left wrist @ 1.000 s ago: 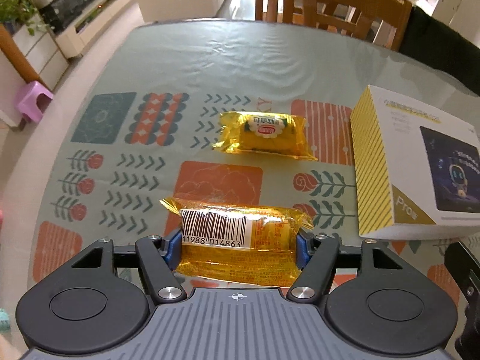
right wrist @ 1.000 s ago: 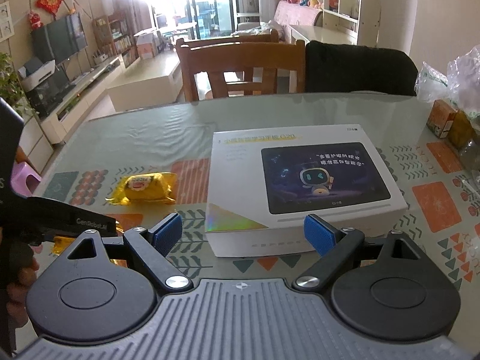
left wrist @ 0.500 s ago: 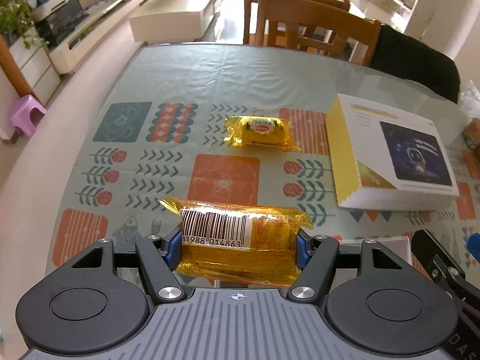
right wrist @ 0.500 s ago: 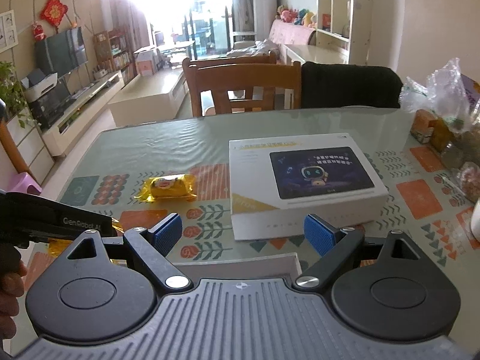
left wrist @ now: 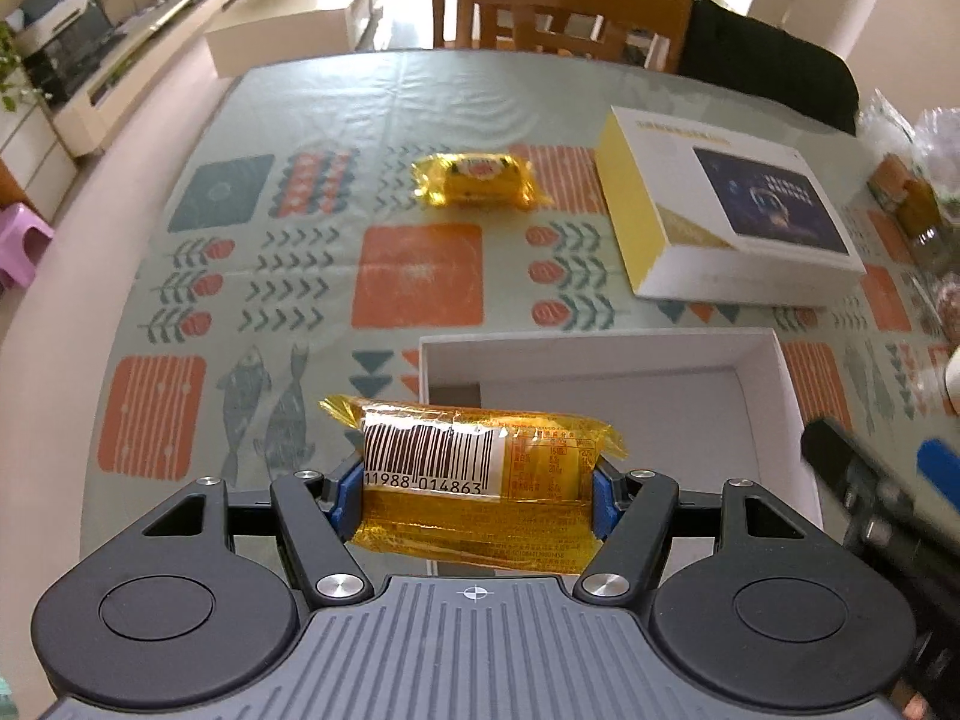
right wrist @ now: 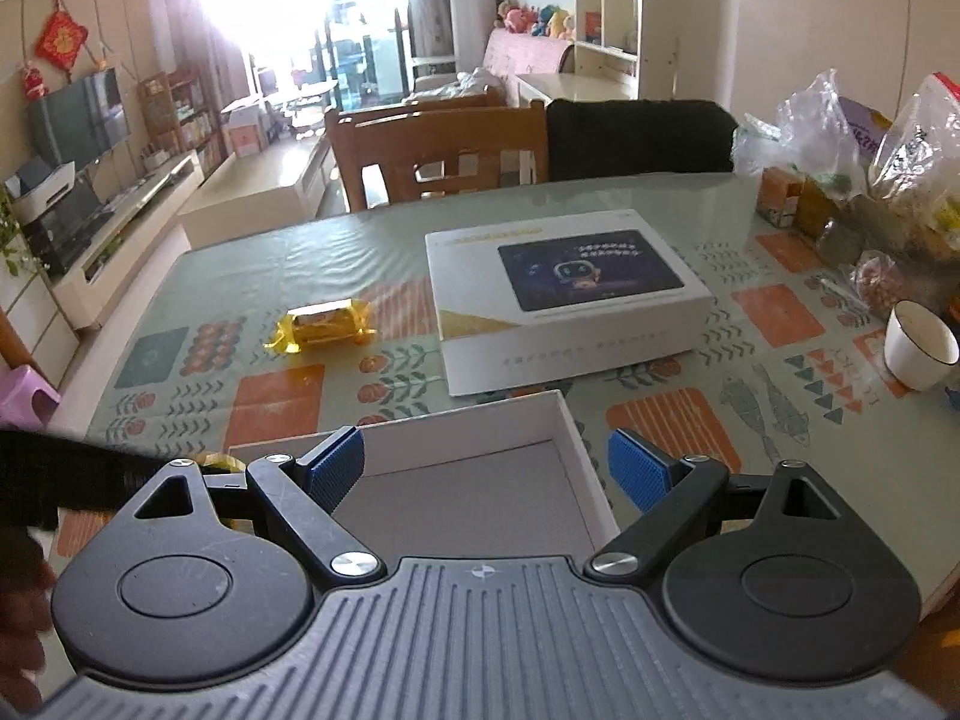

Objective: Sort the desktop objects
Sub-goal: 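Carry the barcoded bun with the left gripper into the white box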

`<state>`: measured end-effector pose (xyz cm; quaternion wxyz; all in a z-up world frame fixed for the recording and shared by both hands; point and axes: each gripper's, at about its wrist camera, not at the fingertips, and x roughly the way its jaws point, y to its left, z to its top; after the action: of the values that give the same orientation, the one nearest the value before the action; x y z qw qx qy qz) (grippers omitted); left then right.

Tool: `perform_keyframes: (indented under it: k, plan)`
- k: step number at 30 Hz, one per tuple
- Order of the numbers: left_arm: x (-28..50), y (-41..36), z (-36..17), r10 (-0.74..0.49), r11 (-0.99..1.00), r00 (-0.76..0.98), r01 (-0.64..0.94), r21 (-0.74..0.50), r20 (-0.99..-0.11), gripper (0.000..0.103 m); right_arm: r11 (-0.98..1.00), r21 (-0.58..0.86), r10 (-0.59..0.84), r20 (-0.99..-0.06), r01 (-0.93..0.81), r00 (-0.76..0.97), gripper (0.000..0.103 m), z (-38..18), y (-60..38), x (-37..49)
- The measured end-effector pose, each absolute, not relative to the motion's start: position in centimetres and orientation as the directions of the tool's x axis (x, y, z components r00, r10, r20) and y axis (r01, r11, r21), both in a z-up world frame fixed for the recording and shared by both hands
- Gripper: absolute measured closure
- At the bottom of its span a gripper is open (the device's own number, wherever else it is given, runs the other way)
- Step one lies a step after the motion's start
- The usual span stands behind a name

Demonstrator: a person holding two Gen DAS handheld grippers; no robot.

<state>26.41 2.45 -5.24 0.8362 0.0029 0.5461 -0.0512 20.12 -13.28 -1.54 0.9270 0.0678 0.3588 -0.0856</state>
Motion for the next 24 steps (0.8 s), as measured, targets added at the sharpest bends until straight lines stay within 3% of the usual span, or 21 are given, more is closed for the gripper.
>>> perform_keyframes:
  k: [24]
  plan:
    - [17.9, -3.2, -5.6, -0.006, 1.000, 0.342, -0.001, -0.007, -0.940, 0.037, 0.982, 0.125, -0.015, -0.686, 0.138, 0.727, 0.000, -2.4, -19.3, 15.2]
